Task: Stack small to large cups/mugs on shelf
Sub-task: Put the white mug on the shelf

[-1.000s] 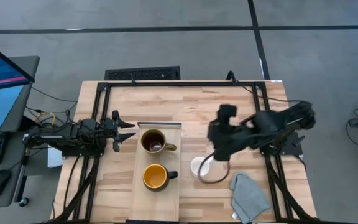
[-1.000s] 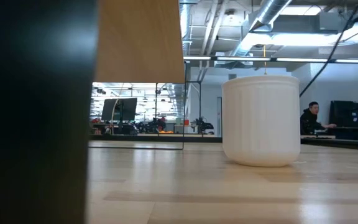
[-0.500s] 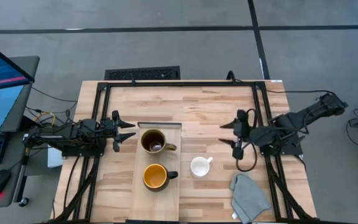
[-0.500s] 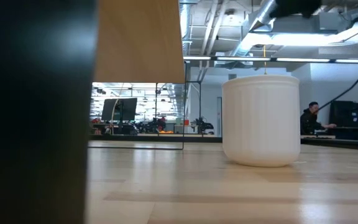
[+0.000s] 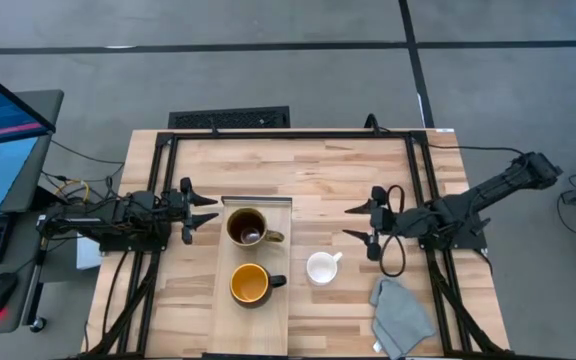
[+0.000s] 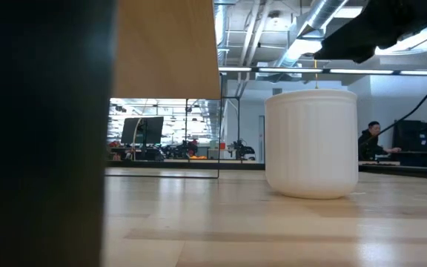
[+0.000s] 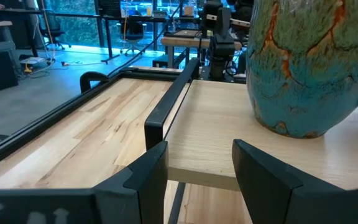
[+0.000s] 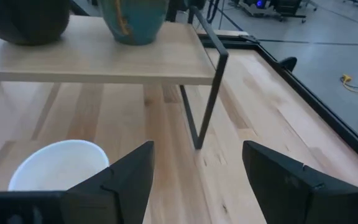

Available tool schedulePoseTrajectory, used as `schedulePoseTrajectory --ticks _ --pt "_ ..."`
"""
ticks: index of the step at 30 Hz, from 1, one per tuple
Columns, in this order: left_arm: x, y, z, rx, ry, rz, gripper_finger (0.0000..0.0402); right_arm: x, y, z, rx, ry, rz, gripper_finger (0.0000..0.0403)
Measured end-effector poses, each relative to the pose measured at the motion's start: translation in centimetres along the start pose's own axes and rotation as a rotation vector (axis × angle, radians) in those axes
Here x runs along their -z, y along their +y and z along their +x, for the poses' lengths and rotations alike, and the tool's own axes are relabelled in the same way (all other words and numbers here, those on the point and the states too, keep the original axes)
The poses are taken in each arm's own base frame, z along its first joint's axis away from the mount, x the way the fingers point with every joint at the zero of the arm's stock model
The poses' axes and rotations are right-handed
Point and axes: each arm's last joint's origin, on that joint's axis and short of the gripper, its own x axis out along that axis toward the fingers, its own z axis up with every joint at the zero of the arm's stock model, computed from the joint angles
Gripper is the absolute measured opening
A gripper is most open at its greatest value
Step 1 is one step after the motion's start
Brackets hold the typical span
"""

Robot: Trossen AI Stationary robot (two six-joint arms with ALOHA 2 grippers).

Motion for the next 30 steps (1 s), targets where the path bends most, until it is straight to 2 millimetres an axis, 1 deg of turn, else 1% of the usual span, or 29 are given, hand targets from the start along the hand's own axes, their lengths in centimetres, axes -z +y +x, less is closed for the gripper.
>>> schedulePoseTrajectory --ticks 22,24,28,30 --pt "-0.01 0.00 0.00 0.000 -0.001 0.000 0.0169 0.00 0.14 0.01 -0.051 0.002 0.002 0.0268" --pt "-0.01 0.00 0.00 0.000 -0.001 0.000 0.0169 -0.03 0.20 -0.01 -0.059 0.000 0.020 0.0268" --pt "-0.01 0.00 0.00 0.000 -0.001 0.000 0.0169 -0.01 0.50 -0.14 -0.096 0.006 0.127 0.0268" --pt "-0.01 0.00 0.00 0.000 -0.001 0.000 0.0169 -0.02 0.48 -0.12 -0.095 0.006 0.136 0.0268"
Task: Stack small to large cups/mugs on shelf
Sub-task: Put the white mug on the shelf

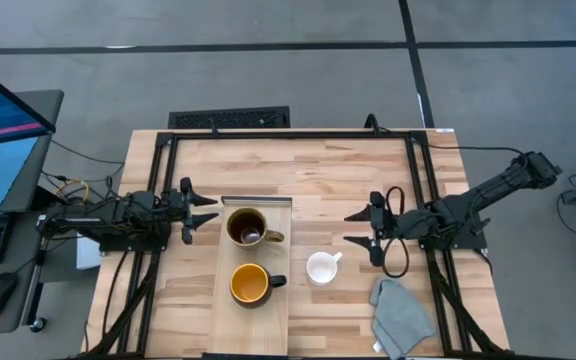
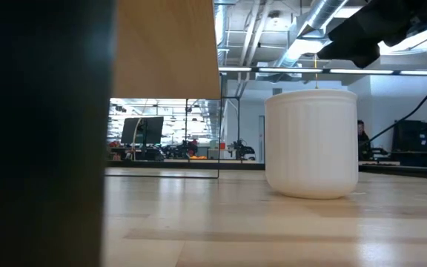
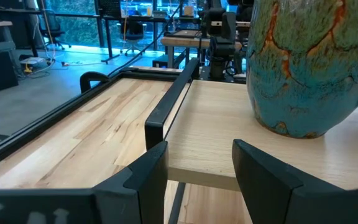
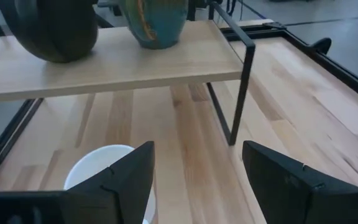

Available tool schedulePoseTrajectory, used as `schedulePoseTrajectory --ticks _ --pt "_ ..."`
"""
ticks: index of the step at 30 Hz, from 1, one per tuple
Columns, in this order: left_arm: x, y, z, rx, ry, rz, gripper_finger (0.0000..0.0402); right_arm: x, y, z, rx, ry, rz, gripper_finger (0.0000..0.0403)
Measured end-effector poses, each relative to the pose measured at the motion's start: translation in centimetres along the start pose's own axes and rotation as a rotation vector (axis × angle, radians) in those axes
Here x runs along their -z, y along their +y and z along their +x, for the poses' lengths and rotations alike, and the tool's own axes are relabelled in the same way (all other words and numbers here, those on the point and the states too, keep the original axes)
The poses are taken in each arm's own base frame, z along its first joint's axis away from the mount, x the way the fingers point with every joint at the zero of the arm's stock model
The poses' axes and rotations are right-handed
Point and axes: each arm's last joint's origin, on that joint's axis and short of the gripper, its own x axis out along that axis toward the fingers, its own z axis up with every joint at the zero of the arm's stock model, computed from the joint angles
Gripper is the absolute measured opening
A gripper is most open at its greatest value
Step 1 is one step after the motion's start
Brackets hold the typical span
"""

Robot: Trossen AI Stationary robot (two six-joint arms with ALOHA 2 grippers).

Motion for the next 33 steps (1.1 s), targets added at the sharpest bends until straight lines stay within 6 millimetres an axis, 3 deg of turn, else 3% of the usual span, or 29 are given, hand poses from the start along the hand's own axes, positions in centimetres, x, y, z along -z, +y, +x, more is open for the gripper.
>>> schedulePoseTrajectory --ticks 8,17,23,33 --pt "0.0 0.0 0.0 -0.006 -0.001 0.000 0.0169 0.2 -0.4 0.4 0.029 0.019 0.052 0.0268" --pt "0.0 0.0 0.0 -0.007 -0.001 0.000 0.0169 2.7 -0.4 0.9 0.070 0.244 0.024 0.0268" --pt "0.0 0.0 0.0 -0.007 -0.002 0.006 0.0169 3.5 0.5 2.2 -0.051 0.330 0.065 0.0268" --pt "0.0 0.0 0.0 -0.008 -0.001 0.026 0.0169 5.3 1.9 3.9 -0.117 0.403 -0.149 0.0264"
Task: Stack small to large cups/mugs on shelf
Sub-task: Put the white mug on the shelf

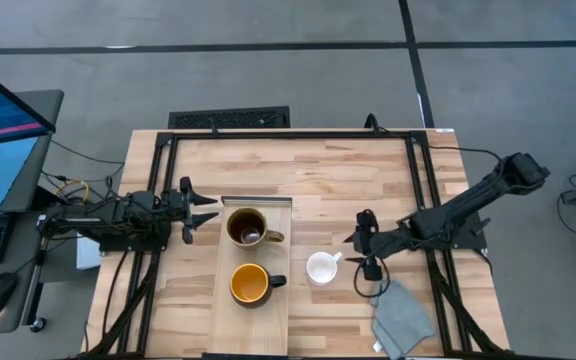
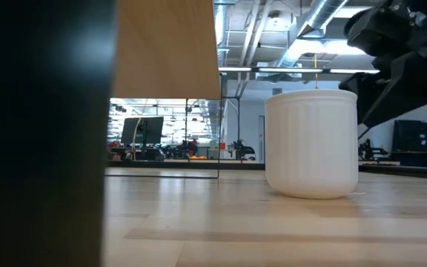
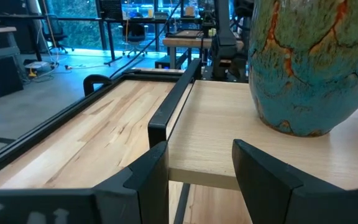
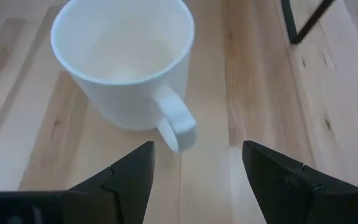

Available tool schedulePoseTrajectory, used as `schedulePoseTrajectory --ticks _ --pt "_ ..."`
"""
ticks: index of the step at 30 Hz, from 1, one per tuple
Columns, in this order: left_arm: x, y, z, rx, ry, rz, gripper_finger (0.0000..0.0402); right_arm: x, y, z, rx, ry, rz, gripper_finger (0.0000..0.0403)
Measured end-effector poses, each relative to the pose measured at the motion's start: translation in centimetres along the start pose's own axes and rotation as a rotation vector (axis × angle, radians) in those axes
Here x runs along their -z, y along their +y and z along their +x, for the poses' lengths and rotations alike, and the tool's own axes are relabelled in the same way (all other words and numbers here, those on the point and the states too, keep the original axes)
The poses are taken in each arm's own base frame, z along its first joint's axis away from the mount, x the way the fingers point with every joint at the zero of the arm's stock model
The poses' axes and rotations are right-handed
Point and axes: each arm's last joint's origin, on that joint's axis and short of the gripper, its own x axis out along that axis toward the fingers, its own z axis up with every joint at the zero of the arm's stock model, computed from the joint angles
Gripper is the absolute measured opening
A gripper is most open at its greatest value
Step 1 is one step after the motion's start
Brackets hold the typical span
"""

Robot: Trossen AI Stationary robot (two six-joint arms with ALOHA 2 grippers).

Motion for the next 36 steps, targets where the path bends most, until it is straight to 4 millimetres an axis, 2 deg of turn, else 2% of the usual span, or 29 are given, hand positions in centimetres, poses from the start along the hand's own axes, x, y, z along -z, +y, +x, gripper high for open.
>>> schedulePoseTrajectory --ticks 10,19,26,30,36 --pt "0.0 0.0 0.0 -0.001 0.000 -0.001 0.0169 -1.8 0.5 1.1 0.002 -0.022 -0.078 0.0264" --pt "0.0 0.0 0.0 -0.001 0.000 -0.004 0.0169 -1.9 1.0 2.4 -0.008 0.029 -0.075 0.0264" --pt "0.0 0.0 0.0 -0.001 0.000 -0.004 0.0169 -2.0 1.3 3.2 -0.040 0.063 -0.010 0.0262" --pt "0.0 0.0 0.0 -0.012 0.000 -0.004 0.0169 -2.4 1.8 3.3 -0.061 0.063 -0.012 0.0239" --pt "0.0 0.1 0.0 -0.024 -0.001 -0.004 0.0169 -3.1 2.9 3.0 -0.106 0.043 -0.035 0.0166"
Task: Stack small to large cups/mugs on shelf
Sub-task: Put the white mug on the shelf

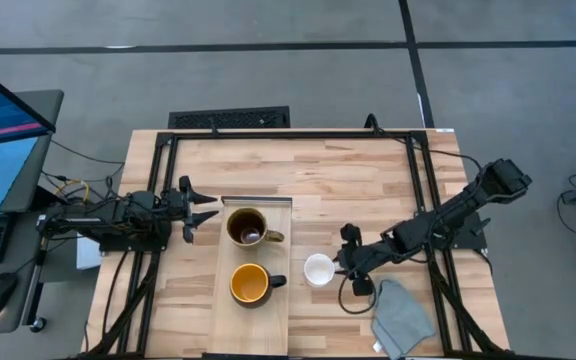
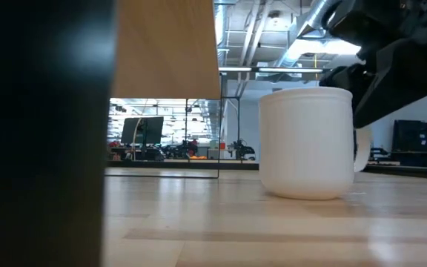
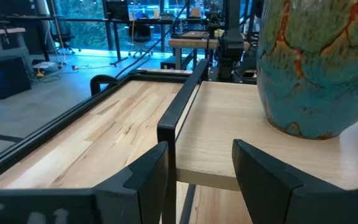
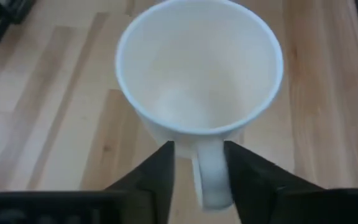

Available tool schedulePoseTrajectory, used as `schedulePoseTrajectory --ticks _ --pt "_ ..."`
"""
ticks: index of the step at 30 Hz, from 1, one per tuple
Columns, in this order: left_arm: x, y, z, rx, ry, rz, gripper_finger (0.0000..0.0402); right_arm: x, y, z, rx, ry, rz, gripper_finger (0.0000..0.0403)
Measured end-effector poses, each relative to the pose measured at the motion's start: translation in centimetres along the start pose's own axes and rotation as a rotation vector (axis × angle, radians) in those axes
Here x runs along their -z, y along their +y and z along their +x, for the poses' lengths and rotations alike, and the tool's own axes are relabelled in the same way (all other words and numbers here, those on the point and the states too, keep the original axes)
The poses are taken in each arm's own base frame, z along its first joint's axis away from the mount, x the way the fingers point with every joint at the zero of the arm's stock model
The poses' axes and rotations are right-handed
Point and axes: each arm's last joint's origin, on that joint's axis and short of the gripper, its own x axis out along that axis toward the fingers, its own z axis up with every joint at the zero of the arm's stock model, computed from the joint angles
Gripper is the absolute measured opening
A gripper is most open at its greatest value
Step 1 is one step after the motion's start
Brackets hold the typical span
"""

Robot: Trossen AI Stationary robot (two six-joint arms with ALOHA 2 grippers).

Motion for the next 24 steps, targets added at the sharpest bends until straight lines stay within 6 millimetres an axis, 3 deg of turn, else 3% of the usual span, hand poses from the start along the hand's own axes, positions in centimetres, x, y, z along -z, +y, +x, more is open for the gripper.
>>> schedulePoseTrajectory --ticks 9,24 --pt "0.00 0.00 0.00 -0.001 0.000 0.000 0.0169 -0.17 0.51 -0.14 -0.013 -0.007 0.036 0.0078" --pt "0.01 0.00 0.00 -0.001 0.001 0.000 0.0169 -0.46 0.54 -0.22 -0.012 -0.013 0.040 0.0070"
